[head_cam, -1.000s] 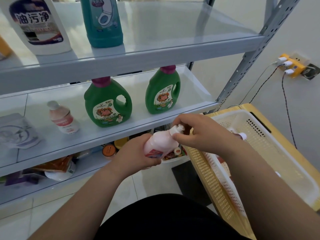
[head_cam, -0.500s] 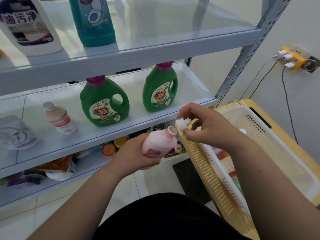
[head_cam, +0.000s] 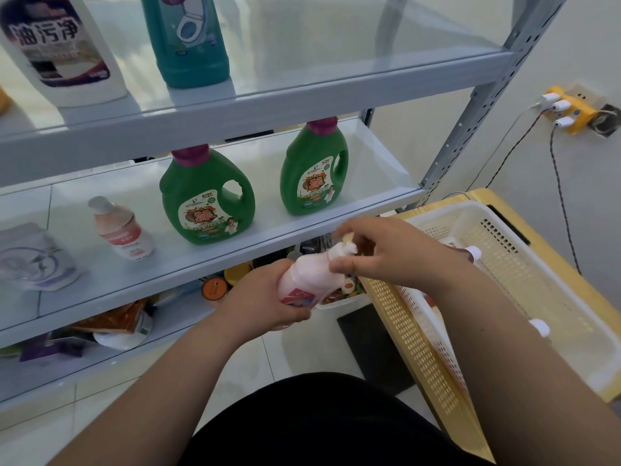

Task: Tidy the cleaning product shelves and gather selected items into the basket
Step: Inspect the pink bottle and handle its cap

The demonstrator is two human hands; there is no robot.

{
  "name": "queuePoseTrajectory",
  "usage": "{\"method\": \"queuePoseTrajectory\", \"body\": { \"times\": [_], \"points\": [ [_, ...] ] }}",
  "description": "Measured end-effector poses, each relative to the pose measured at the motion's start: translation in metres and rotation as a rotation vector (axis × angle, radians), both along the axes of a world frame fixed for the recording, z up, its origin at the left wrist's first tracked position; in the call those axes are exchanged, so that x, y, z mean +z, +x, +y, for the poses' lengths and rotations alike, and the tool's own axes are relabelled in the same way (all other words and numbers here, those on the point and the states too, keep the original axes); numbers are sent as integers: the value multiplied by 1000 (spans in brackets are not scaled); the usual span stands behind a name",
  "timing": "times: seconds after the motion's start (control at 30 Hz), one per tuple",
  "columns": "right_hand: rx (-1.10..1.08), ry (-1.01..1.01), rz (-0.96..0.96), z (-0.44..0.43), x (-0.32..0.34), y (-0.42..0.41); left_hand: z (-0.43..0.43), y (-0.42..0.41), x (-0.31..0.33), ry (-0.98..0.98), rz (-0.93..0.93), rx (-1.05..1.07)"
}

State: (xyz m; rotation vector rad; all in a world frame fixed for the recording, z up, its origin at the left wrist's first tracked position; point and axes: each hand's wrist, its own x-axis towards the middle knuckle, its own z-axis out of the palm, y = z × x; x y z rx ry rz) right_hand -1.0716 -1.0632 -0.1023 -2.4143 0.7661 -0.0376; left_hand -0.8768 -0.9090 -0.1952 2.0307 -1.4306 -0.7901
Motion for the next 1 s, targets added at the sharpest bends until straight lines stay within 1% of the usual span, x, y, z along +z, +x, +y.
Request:
{"method": "queuePoseTrajectory", "body": {
  "times": [0.07,0.1,0.17,0.23,0.33,0.43,0.53,0.63,0.73,0.83,0.87,0.93,1.0],
  "points": [
    [58,36,-68,0,2,0,1,3,-1,5,4,5],
    [74,14,-69,0,2,2,1,5,-2,7,6,2],
    [42,-39,-28,2,3,8,3,10,-3,19,-2,-6],
    [9,-51,-13,4,3,14,6,15,-4,29,-12,3],
    [36,-68,-51,6,1,20,8,21,-4,32,1,23],
    [18,-104,18,9,2,32,12,27,-1,27,-31,-2],
    [68,-69,-12,15,0,41,18,35,-1,29,-20,43],
    [44,-152,61,20,-2,55,26,44,-1,33,-28,51],
    [72,-116,23,26,-6,66,33,52,-1,42,-23,76],
    [72,-223,67,32,-8,76,39,60,-1,51,-30,93],
    [58,-230,76,33,-10,78,40,61,-1,53,-36,95],
    [62,-182,44,36,-13,80,44,64,-2,46,-22,107],
    [66,-232,27,39,-15,81,46,64,-3,37,4,110]
  ]
}}
